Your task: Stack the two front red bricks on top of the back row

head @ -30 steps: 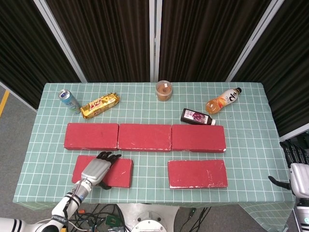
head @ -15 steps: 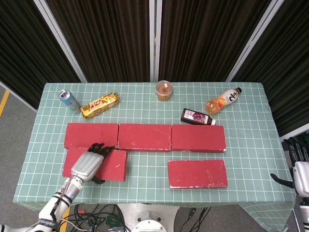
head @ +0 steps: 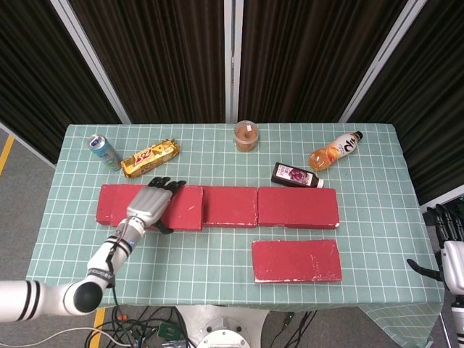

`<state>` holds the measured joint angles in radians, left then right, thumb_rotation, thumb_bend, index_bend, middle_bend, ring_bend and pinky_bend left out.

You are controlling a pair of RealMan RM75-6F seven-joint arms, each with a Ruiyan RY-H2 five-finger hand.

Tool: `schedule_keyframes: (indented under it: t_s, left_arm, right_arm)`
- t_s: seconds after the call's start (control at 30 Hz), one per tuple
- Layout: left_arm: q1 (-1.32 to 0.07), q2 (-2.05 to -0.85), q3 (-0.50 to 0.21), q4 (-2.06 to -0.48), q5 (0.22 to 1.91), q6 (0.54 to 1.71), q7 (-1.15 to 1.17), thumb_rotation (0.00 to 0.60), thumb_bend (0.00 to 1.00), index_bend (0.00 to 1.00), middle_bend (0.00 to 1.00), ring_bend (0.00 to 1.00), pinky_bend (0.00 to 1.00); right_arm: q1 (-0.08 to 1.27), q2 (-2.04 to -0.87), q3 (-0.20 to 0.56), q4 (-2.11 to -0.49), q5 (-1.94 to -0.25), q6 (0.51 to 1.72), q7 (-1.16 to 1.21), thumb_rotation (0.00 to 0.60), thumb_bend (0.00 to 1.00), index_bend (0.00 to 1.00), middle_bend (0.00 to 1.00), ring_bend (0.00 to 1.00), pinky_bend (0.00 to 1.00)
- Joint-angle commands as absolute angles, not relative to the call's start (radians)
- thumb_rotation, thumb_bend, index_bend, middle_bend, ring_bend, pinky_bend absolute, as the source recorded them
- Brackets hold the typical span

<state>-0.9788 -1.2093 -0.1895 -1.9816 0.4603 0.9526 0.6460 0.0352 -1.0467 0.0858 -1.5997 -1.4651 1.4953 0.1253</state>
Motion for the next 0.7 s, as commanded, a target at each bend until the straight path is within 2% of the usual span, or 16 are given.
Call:
schedule_keyframes:
  t_s: [0.03,0.4,0.7]
  left_arm:
    - [-1.032,-1.257,-0.202,-1.922,0.398,0.92,0.647,0.6,0.09,0.05,0.16,0.0,0.01]
    - [-1.117,-1.297,-0.173,-1.841,0.271,0.89,0.639,0.6,0.09,0.05,0.16,0.0,0.01]
    - [-1.166,-1.303,-0.155,-1.816,0.236,0.874,0.642,0.6,0.09,0.05,0.16,0.0,0.01]
  right_arm:
    - [0.038,-1.039,0.086,-1.613,-1.47,1.495,0.122,0.6,0.0,0.0,0.0,0.0,0.0]
    - [0.051,-1.03,0.089,-1.649,-1.474,1.483,0.103,0.6,0.0,0.0,0.0,0.0,0.0]
    - [0.055,-1.035,0.084,-1.648,-1.468,1.47,0.102,0.6,0.0,0.0,0.0,0.0,0.0]
